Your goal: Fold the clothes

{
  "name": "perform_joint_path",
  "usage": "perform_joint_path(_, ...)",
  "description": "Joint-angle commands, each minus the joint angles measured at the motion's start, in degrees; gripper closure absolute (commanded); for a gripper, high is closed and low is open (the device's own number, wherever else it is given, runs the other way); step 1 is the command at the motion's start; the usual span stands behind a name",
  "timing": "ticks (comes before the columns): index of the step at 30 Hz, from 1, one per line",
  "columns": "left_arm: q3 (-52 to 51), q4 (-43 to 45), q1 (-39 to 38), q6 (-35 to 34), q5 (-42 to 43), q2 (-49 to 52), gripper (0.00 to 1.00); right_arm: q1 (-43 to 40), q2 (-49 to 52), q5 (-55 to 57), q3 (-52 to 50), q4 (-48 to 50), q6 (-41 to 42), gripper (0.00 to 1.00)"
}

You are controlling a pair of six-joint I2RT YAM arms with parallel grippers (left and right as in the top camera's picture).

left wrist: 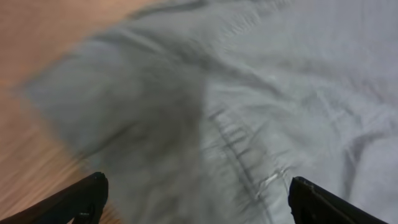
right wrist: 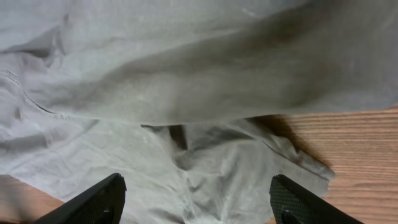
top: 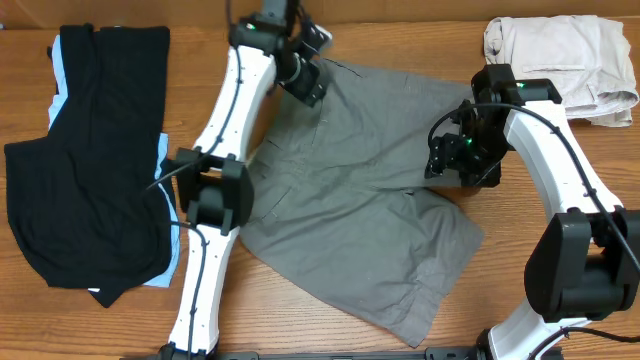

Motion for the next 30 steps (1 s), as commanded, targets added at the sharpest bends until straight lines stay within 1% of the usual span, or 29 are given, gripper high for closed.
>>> perform_joint_path(1, -0.46, 0.66, -0.87, 2.73, 1.01, 3.13, 0.04, 0.0, -0.96, -0.55, 0.63, 0.5, 0.96, 0.22)
perform_joint_path(3, -0.46, 0.55, -0.87, 1.16, -0.5, 4.04, 0.03, 0.0, -0.96, -0.55, 0.63, 0.83, 0.98, 0.22)
perform_joint_path(8, -0.48, -0.15, -0.35, -5.53, -7.65, 6.08, 0.0, 0.0, -0.96, -1.2, 0.61, 2.38, 1.03, 0.21)
perform_joint_path(13, -0.5, -2.47, 1.79, -10.84, -10.1, 9.22, 0.0, 0.0, -0.96, -2.58, 0.61, 4.42, 1.2, 0.2)
perform_joint_path(16, -0.5, -4.13, 3.74, -16.44, -11.17, 10.71, 0.0, 0.0, -0.96, -2.67, 0.61, 5.22, 1.46, 0.2)
perform_joint_path(19, -0.5, -5.44, 6.56, -22.36, -10.95, 11.89, 0.0, 0.0, -0.96, -2.67, 0.59, 6.25, 2.51, 0.2)
perform_joint_path(22, -0.5, -6.54, 9.35, -26.03, -10.58, 12.0, 0.0, 0.04, -0.96, -2.62, 0.26, 7.87, 3.02, 0.19)
perform_joint_path(28, -0.42, -7.72, 13.7, -26.53, -3.74, 12.0, 0.0, 0.04, -0.9, -2.6, -0.35, 12.44, 5.53, 0.17)
perform_joint_path(30, 0.42, -7.96, 14.25, -26.53, -0.61, 11.96, 0.0, 0.04, -0.92, -2.58, -0.33, 14.03, 5.53, 0.14)
